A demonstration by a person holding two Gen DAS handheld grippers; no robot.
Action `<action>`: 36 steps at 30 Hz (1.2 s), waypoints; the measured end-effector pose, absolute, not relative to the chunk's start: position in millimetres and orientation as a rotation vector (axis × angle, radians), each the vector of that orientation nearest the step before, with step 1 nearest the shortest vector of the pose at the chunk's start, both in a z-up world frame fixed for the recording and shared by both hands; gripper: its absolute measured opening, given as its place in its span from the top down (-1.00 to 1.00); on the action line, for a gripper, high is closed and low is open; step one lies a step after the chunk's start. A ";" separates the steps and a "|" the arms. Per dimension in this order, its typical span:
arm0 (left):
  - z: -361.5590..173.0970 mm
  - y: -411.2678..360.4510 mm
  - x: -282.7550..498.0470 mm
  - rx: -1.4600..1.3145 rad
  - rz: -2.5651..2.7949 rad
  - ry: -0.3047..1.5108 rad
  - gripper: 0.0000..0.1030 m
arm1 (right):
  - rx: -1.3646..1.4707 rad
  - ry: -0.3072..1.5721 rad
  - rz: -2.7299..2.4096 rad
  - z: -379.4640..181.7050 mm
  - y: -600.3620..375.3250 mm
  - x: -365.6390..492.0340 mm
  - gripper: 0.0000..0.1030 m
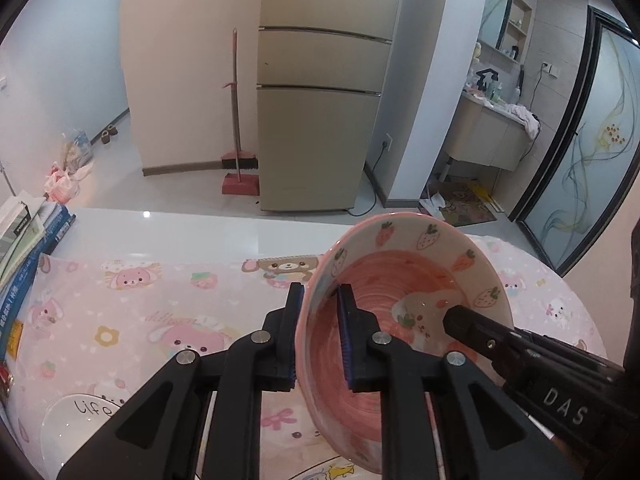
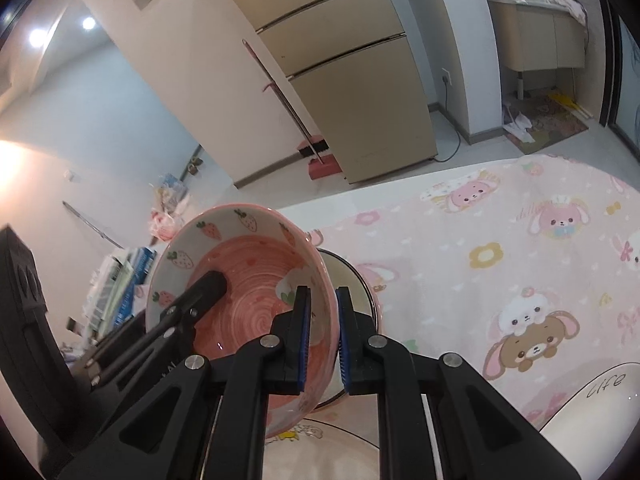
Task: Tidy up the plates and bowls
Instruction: 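Lower the pink bowl onto the white bowls and open the left tool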
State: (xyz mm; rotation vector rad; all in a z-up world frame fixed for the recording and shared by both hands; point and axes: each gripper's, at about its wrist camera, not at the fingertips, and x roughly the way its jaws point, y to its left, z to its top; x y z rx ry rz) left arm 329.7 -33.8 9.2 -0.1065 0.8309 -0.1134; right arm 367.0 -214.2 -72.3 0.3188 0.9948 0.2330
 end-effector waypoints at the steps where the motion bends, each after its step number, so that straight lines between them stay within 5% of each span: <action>1: 7.9 -33.9 330.9 -0.106 -0.113 0.834 0.73 | 0.320 0.996 0.237 -73.7 -214.5 368.4 0.71; 36: -19.5 -32.5 346.0 -0.133 -0.133 0.911 0.64 | 0.063 0.975 0.201 -76.1 -194.8 365.6 0.77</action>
